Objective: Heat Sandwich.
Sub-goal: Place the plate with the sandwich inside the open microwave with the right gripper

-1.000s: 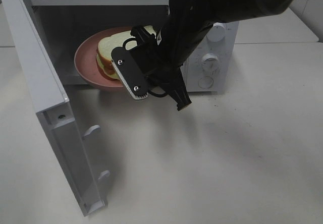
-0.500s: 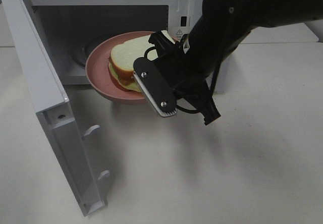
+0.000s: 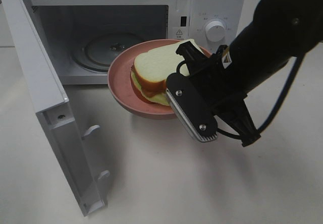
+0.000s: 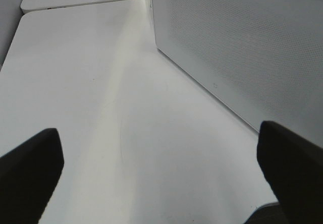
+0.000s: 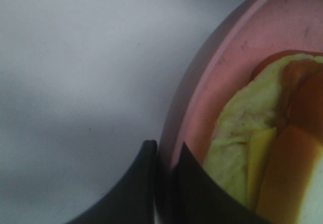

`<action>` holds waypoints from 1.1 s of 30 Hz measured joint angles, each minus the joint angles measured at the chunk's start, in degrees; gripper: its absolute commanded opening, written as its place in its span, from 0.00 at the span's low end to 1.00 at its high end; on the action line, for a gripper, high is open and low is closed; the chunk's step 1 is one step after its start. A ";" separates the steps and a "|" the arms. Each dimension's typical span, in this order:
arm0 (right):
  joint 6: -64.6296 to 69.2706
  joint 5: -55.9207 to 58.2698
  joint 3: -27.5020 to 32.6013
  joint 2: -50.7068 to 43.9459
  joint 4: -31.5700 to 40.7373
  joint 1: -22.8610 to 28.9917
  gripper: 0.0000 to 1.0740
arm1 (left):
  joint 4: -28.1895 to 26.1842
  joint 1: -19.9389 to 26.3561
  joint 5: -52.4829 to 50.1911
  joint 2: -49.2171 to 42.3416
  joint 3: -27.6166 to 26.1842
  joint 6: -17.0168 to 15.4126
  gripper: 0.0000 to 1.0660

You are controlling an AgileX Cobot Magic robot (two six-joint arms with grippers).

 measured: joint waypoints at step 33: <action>15.07 7.85 24.01 -33.46 -5.96 0.00 0.00 | 0.00 0.00 0.00 0.00 0.00 0.00 0.95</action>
